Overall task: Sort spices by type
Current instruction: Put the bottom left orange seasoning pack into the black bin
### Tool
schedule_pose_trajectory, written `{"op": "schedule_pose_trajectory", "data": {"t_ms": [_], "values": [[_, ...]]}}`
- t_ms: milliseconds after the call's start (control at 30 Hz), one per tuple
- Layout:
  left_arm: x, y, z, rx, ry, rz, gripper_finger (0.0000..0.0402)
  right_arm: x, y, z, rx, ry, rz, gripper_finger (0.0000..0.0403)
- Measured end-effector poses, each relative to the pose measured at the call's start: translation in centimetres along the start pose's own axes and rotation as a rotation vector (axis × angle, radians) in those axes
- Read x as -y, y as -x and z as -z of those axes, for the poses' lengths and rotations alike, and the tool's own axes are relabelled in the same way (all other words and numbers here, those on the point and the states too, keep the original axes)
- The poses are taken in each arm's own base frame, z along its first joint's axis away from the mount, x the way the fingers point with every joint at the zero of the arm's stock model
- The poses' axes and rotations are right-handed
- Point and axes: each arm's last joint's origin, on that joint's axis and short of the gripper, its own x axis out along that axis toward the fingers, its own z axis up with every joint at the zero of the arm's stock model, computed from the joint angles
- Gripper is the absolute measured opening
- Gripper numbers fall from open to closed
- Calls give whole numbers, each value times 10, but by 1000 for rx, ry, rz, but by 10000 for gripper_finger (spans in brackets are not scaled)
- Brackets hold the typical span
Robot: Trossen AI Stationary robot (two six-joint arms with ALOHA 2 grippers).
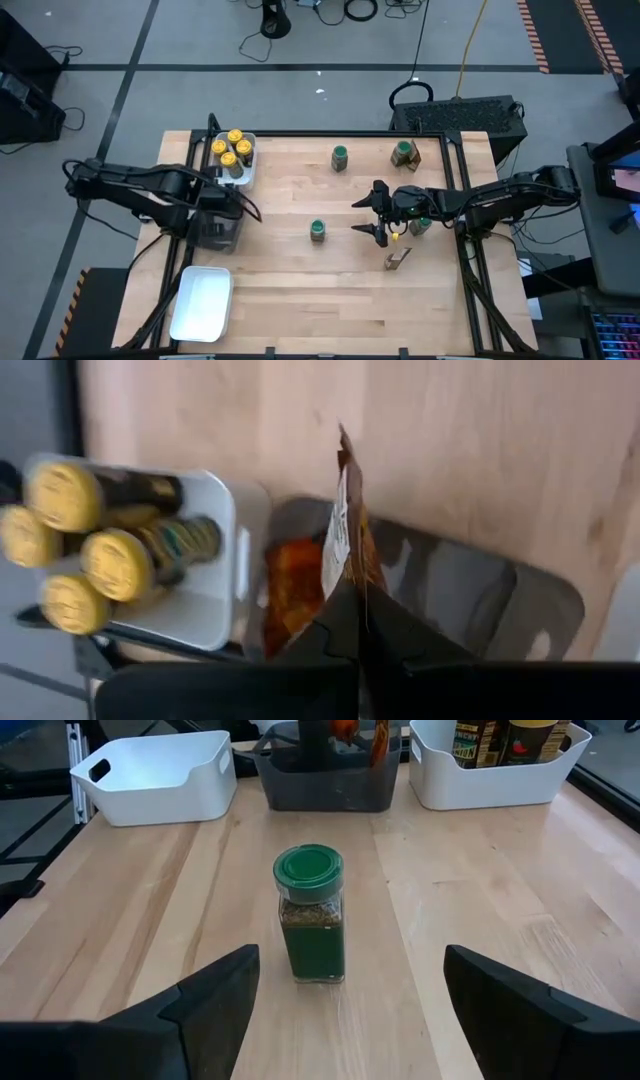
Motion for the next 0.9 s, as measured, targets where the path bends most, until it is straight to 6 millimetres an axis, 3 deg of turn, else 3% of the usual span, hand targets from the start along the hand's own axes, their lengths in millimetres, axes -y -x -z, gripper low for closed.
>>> {"op": "schedule_pose_trajectory", "data": {"t_ms": [267,467,900], "values": [[-1,-32,11,-130,-49,15,0,0,0,0,0,0,0,299],[-5,-51,13,-80,-70,93,0,0,0,0,-1,0,0,299],[-24,-50,38,23,-38,130,0,0,0,0,-2,0,0,299]]}}
